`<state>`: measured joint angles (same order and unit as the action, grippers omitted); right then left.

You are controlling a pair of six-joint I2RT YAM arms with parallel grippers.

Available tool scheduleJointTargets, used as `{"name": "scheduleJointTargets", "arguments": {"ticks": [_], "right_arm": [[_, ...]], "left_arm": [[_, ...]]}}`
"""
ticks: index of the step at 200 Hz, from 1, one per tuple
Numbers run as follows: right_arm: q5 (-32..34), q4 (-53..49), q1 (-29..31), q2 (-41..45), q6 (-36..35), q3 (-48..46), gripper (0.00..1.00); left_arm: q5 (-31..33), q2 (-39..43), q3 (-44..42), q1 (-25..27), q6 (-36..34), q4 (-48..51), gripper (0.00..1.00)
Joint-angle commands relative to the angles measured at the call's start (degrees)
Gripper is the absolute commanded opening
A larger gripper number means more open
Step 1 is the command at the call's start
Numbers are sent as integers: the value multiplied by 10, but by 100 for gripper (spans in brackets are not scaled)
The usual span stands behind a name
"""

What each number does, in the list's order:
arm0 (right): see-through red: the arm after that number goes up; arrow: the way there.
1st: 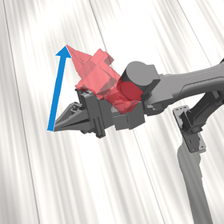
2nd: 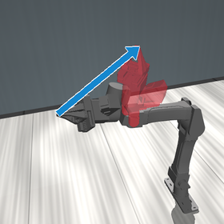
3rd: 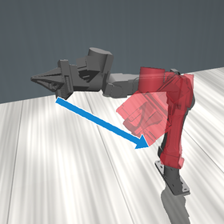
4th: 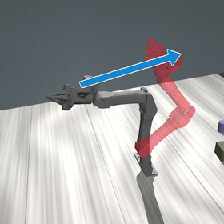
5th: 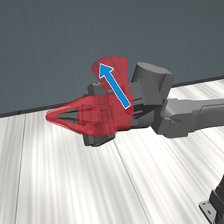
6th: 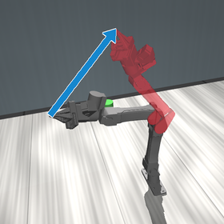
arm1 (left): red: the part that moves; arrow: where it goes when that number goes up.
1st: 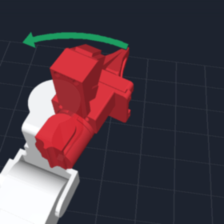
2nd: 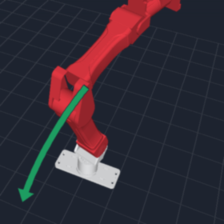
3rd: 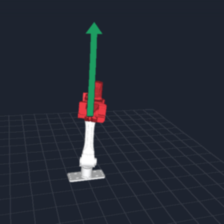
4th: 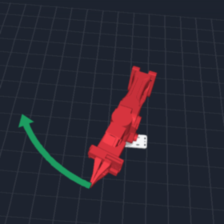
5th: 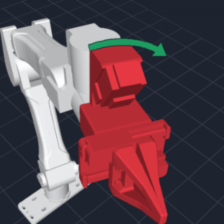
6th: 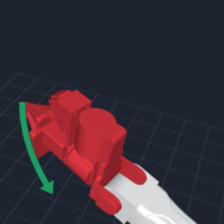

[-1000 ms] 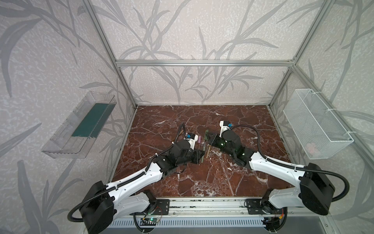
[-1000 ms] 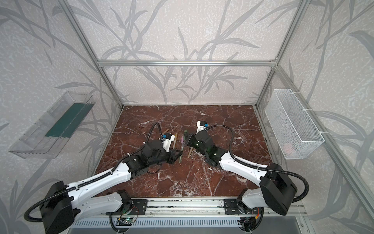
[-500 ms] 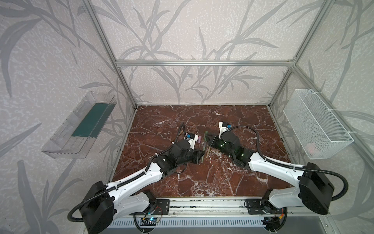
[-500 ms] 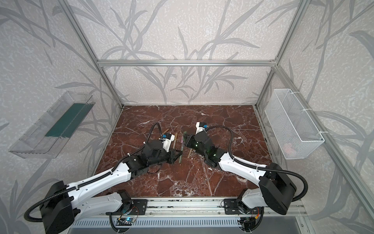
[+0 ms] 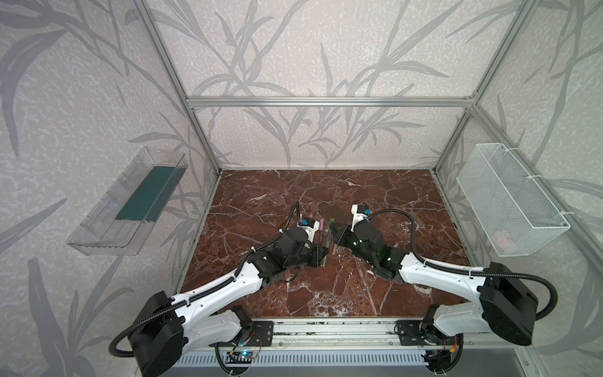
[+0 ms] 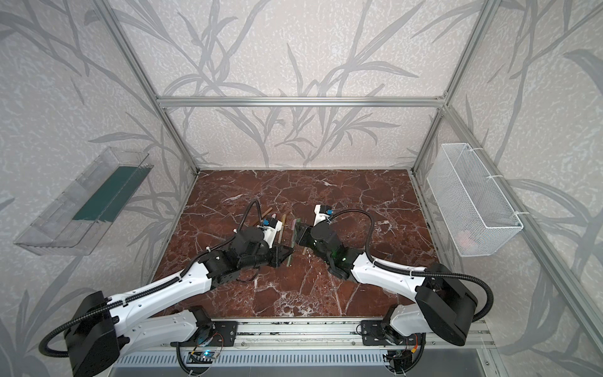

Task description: Insert the pens into the pen caps

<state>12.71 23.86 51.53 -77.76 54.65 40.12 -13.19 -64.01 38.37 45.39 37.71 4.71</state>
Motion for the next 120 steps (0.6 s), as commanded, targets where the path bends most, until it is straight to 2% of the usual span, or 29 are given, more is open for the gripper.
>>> {"name": "scheduleJointTargets", "arguments": {"ticks": [1, 29, 75, 98, 120], "right_arm": [[5, -8, 15, 24, -23, -25, 0], [-5, 40, 15, 26, -28, -48, 0], [-15, 62, 32, 13, -17, -49, 0], [-31, 42, 34, 11, 12, -47, 0], [-37, -20, 41, 12, 35, -33, 0]], "left_arm": [[29, 12, 10, -8, 9, -31, 0], [26, 11, 8, -8, 12, -36, 0], [25, 11, 6, -8, 15, -42, 0], [49, 13, 6, -8, 4, -36, 0], [84, 17, 8, -8, -17, -25, 0]]}}
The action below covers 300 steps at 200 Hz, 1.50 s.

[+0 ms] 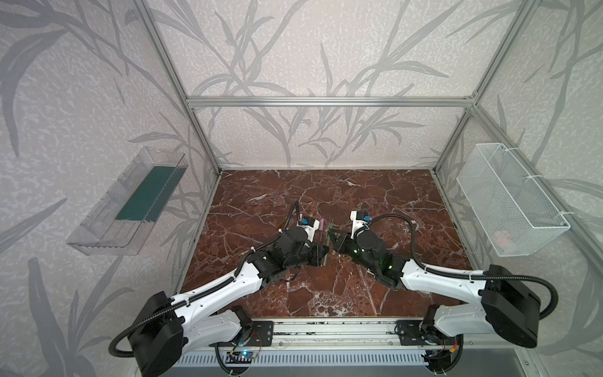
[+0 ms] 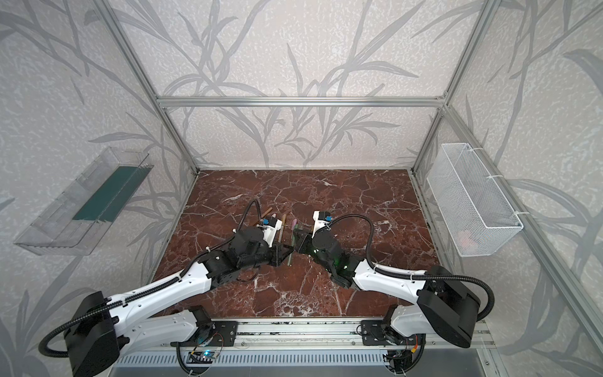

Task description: Insert the pens into the pen caps

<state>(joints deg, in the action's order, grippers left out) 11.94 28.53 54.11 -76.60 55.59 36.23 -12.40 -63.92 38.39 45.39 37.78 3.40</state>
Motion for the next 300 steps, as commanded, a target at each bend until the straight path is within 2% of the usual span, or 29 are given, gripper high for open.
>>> {"name": "scheduleJointTargets", "arguments": {"ticks": [1, 35, 141, 199, 245, 280, 300], "right_arm": [[-30, -68, 15, 0, 26, 6, 0], [-23, -107, 30, 17, 35, -2, 0], [74, -119, 125, 12, 35, -5, 0], [109, -116, 120, 27, 11, 0, 0], [105, -136, 110, 36, -6, 17, 16], [131, -162, 106, 71, -16, 13, 40], [152, -202, 94, 113, -22, 3, 50]], "left_arm": [[77, 16, 8, -8, -18, -12, 0], [117, 12, 12, -8, -36, 0, 0], [126, 7, 23, -8, -34, 7, 0], [111, -4, 25, -8, -37, 2, 0], [79, -11, 22, -7, -37, -16, 0], [79, -21, 24, -7, -39, -12, 0], [81, -43, 29, -7, -40, -8, 0]]}}
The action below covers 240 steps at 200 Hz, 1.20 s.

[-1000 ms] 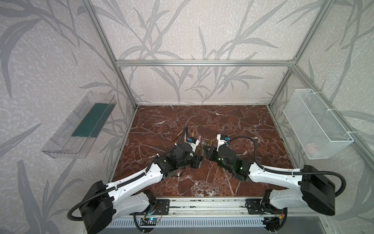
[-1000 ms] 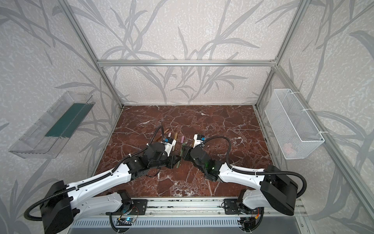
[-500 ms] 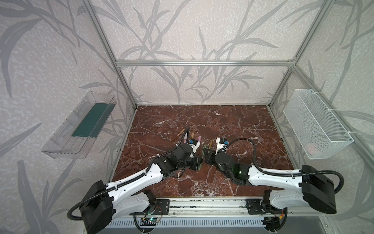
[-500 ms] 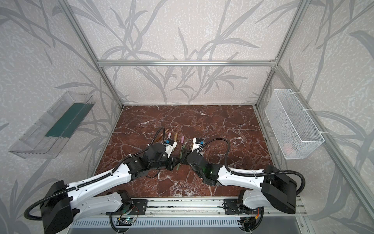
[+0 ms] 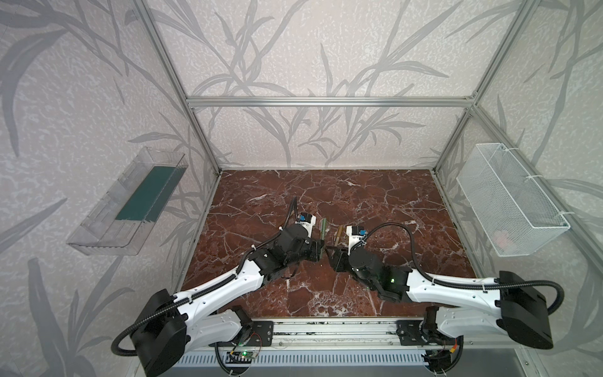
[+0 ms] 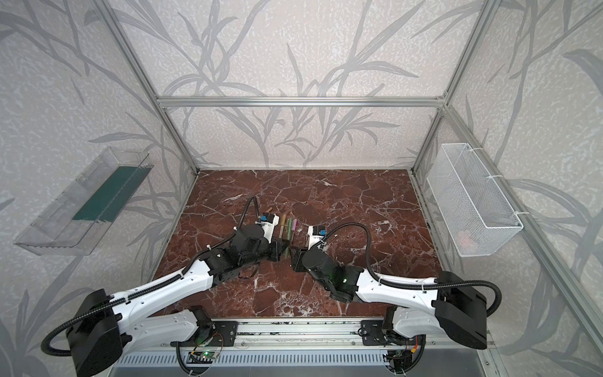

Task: Insert the pens into the pen caps
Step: 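Open the right gripper and pull it back from the capped green pen, then lay the capped green pen down in the pen row with the left gripper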

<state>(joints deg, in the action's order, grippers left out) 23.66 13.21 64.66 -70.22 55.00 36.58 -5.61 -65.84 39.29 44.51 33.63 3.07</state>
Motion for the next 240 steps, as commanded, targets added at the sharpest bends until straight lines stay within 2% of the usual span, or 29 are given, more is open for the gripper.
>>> {"name": "scheduleJointTargets", "arguments": {"ticks": [1, 28, 61, 76, 86, 103, 117, 138, 146, 152, 160, 168, 177, 198, 217, 229, 240], "right_arm": [[36, -51, -12, 51, -16, 0, 50], [43, -147, -55, 113, -24, -8, 53], [1, -239, -176, 177, -35, -34, 55], [-7, -250, -209, 210, -56, -50, 65], [-2, -268, -225, 225, -67, -50, 75], [9, -306, -251, 228, -93, -30, 82], [11, -334, -268, 214, -129, -4, 84], [11, -335, -281, 180, -229, 26, 85], [23, -311, -281, 165, -274, 26, 85], [39, -297, -281, 154, -307, 24, 85], [93, -297, -283, 141, -327, 34, 86], [149, -297, -290, 132, -337, 41, 92], [167, -269, -310, 125, -368, 35, 96], [131, -215, -394, 117, -408, 17, 96], [88, -97, -468, 105, -470, -40, 96], [61, -15, -500, 78, -517, -79, 96], [66, 33, -512, 42, -527, -95, 96]], "left_arm": [[13, -25, 20, 1, 2, -5, 0], [17, -94, 52, 1, 5, 17, 0], [18, -220, 116, 3, 5, 49, 0], [19, -274, 151, 4, 3, 71, 0], [23, -306, 168, 4, 3, 73, 0], [36, -352, 197, 4, 2, 87, 0], [31, -380, 219, 5, 0, 98, 0], [31, -393, 237, 5, -4, 111, 0], [37, -390, 241, 5, -8, 118, 11], [44, -387, 245, 5, -10, 123, 25], [52, -382, 252, 5, -15, 132, 41], [59, -378, 262, 5, -20, 144, 52], [69, -375, 275, 4, -24, 161, 61], [68, -358, 300, 5, -35, 194, 68], [88, -299, 301, 4, -46, 211, 70], [127, -241, 291, 4, -54, 219, 70], [199, -178, 273, 2, -48, 225, 70]]}}
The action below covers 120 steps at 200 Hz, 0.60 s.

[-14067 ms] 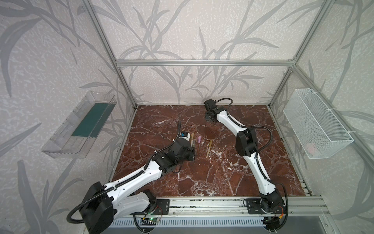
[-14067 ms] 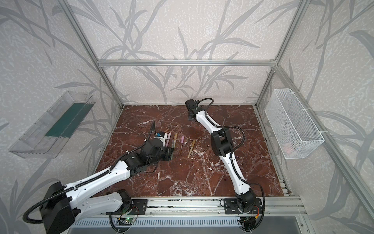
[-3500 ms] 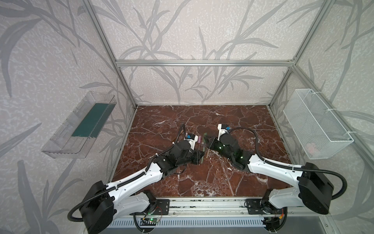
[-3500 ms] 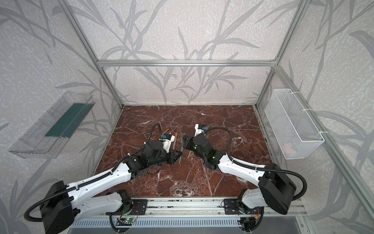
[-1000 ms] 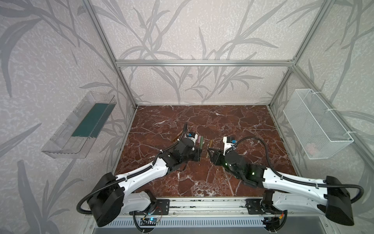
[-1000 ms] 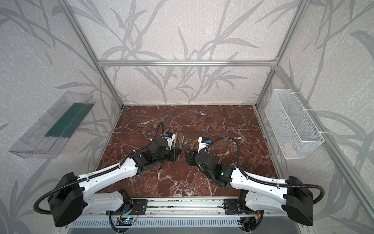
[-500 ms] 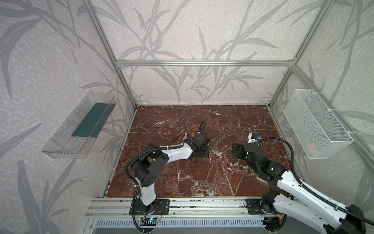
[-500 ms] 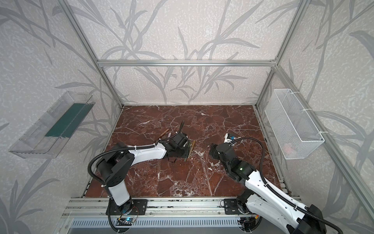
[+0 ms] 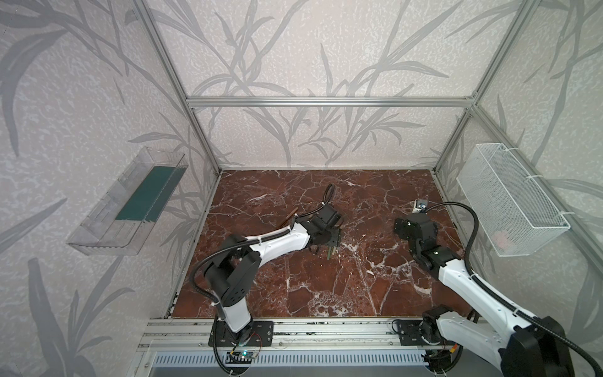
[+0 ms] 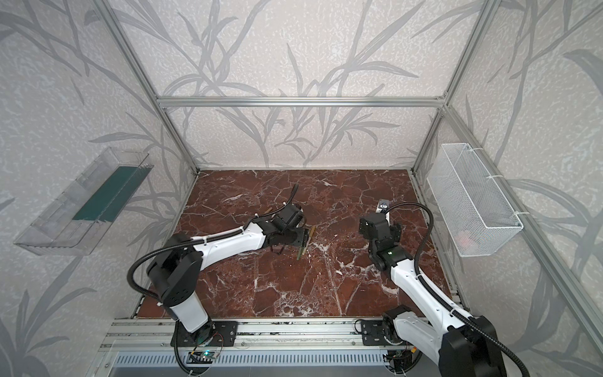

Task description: Insert the pens into the pen caps

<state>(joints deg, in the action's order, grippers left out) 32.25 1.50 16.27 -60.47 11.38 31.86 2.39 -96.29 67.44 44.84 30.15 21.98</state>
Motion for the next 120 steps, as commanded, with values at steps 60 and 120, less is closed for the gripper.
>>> {"name": "scheduleJointTargets", "arguments": {"ticks": [60, 120], "right_arm": [[-194, 459, -66, -271, -158, -80, 97], [-256, 514, -108, -284, -137, -105, 99]], "left_arm": [[403, 392, -424, -161, -321, -515, 84], [298, 210, -461, -380, -238, -582, 79]]}}
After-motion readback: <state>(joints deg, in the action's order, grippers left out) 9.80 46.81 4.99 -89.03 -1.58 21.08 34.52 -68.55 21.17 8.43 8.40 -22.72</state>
